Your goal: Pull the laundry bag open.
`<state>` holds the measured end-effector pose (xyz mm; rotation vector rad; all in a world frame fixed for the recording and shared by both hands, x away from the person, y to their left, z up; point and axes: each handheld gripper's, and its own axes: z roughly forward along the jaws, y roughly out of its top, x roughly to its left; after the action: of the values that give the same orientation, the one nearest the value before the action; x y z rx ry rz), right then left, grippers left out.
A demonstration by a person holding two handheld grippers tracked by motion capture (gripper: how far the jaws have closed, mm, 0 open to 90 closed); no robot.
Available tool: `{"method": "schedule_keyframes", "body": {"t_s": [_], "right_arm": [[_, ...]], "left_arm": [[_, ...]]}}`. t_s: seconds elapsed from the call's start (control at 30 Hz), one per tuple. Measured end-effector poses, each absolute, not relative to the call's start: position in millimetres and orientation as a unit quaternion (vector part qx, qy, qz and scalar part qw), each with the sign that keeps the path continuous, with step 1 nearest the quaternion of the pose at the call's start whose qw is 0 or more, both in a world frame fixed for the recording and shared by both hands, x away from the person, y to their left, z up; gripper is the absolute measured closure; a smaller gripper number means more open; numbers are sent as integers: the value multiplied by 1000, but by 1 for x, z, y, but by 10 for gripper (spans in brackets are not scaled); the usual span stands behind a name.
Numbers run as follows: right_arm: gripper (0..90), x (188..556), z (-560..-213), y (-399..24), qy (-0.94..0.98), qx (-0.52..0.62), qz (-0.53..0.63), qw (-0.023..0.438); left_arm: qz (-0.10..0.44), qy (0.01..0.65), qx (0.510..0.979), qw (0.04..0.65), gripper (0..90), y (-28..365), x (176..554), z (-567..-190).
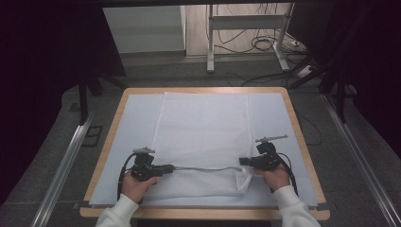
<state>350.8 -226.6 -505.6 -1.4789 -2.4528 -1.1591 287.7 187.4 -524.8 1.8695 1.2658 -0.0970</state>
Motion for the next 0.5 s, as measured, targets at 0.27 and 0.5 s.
{"method": "schedule_keyframes", "body": {"t_s": [0.27, 0.5], "right_arm": [[885, 351, -505, -227, -793, -478, -377, 24], [885, 351, -505, -227, -794, -477, -377, 24]], "left_arm": [[-34, 510, 748, 423, 868, 193, 286, -525], [-29, 518, 744, 421, 868, 203, 284, -526]]}}
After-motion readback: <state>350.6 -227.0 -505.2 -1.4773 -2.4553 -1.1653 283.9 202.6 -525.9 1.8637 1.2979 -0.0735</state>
